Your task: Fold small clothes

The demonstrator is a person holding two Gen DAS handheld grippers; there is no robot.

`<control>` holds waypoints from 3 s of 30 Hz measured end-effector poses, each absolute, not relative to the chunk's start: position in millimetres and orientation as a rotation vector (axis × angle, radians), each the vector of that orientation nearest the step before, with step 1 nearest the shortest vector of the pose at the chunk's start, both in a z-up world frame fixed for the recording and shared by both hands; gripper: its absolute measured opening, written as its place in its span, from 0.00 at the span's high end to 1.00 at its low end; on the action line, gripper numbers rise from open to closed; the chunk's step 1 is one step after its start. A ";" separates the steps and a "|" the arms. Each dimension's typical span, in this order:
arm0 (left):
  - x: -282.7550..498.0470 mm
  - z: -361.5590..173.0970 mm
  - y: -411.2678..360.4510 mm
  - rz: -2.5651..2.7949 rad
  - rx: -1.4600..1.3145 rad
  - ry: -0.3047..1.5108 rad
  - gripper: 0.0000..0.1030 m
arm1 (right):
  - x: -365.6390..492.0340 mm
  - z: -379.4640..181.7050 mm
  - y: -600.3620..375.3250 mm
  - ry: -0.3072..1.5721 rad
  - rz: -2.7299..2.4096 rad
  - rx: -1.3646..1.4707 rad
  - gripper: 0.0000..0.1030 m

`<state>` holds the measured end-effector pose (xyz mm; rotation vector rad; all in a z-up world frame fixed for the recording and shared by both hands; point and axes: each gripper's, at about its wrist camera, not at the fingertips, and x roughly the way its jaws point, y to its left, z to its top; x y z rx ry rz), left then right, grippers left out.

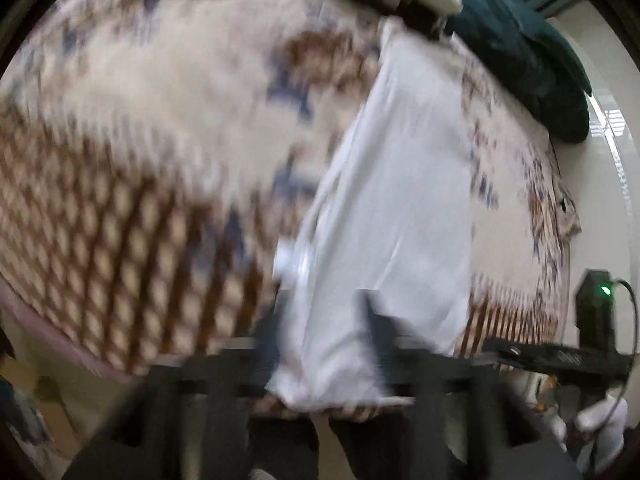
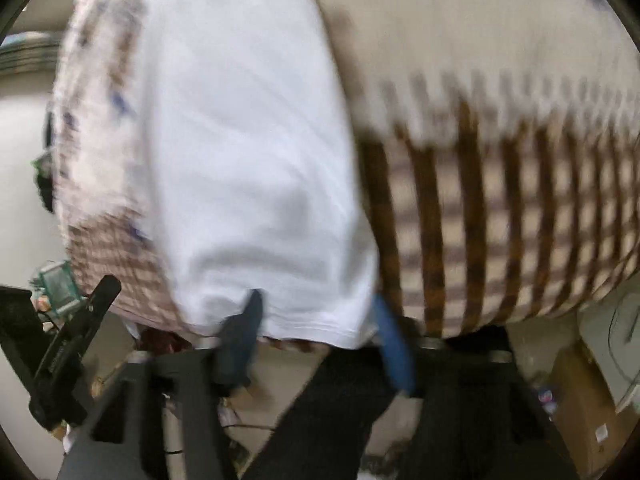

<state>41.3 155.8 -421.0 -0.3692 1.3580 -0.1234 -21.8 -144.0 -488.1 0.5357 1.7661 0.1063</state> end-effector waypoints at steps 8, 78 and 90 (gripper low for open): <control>213.4 -378.2 127.4 -0.175 -0.371 1.161 0.03 | 124.6 -412.2 -180.6 1.549 0.116 0.610 0.26; 477.6 -536.0 59.5 -0.443 -0.444 1.224 0.90 | 473.9 -609.7 -158.2 1.542 0.406 0.708 0.72; 430.2 -471.2 77.5 -0.471 -0.415 1.048 0.90 | 445.0 -538.1 -149.1 1.352 0.415 0.650 0.94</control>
